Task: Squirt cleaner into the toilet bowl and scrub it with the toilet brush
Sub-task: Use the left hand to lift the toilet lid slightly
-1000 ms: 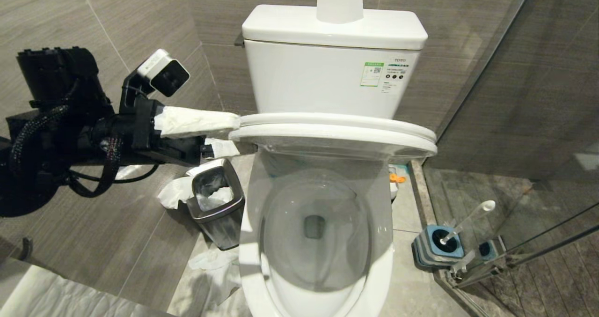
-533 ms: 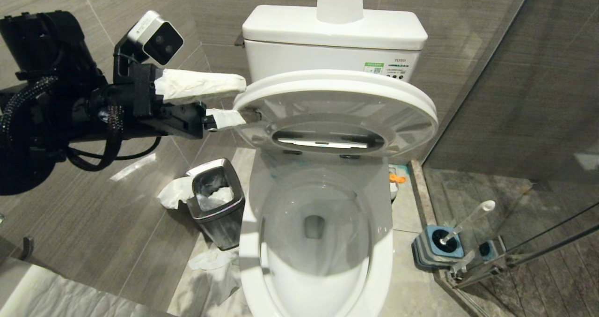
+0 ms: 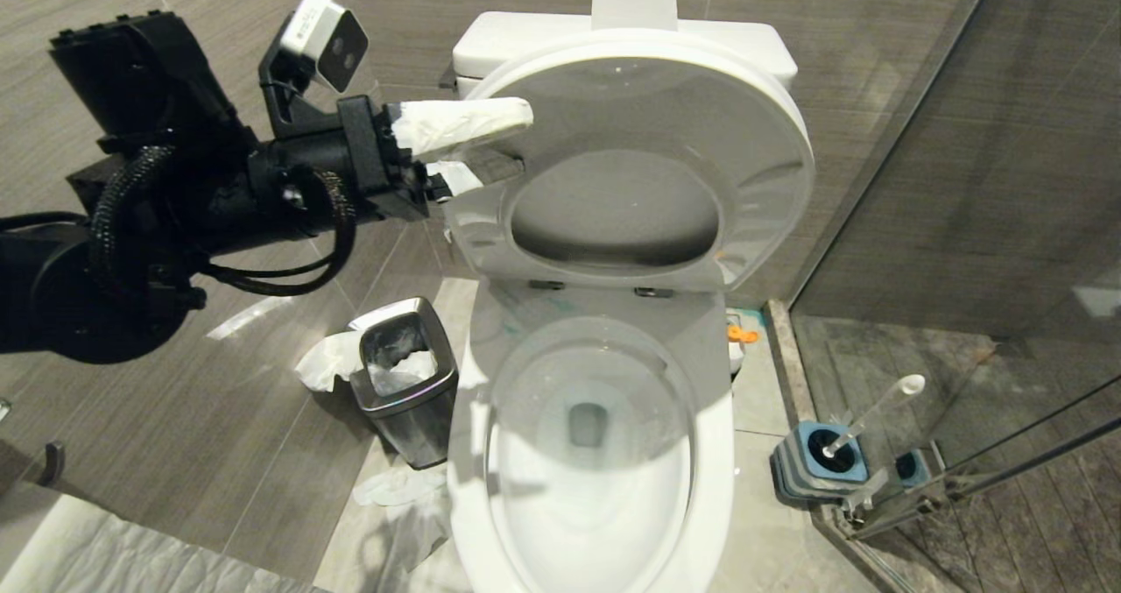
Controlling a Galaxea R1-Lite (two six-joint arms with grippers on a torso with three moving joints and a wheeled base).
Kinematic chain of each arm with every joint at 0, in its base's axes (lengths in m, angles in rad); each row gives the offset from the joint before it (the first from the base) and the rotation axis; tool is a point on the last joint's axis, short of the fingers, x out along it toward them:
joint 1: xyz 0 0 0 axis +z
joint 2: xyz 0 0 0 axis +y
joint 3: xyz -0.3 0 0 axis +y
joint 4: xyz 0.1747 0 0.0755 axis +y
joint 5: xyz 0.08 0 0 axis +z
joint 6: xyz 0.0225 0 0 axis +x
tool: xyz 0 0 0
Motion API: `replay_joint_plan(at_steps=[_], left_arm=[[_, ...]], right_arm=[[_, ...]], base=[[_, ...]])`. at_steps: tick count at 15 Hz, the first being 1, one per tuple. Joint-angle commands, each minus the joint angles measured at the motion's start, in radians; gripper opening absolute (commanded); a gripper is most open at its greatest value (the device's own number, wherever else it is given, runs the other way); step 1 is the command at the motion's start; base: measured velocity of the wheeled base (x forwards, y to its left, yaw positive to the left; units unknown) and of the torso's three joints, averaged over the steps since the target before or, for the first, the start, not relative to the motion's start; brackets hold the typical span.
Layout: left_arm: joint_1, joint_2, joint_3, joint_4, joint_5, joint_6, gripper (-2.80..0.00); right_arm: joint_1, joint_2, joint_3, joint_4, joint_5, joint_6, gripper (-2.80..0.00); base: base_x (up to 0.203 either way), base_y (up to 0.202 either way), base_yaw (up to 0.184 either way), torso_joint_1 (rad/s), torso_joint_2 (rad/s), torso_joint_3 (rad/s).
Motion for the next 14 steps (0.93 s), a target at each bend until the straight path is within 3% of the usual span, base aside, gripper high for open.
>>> replay_joint_plan(at_steps=[1,6,11,14], left_arm=[[-0.01,0.052,-0.018,-0.026,0.055,-0.005,0.0],[-0.017,0.122,-0.139,-0.027,0.207,0.005,0.0],[-0.017,0.242,-0.268,-0.031,0.305,0.109,0.0],[-0.017,0.319,-0.372,-0.037,0.377,0.126,0.0]], right_arm=[[0.0,0.0,0.0,0.0,0.0,-0.001,-2.8],[0.0,0.0,0.0,0.0,0.0,-0.001,-2.8],[0.0,0.0,0.0,0.0,0.0,-0.002,-2.8],[0.0,0.0,0.0,0.0,0.0,-0.001,-2.8]], base=[[0.0,0.0,0.0,0.0,0.0,0.0],[0.0,0.0,0.0,0.0,0.0,0.0],[0.0,0.0,0.0,0.0,0.0,0.0],[0.0,0.0,0.0,0.0,0.0,0.0]])
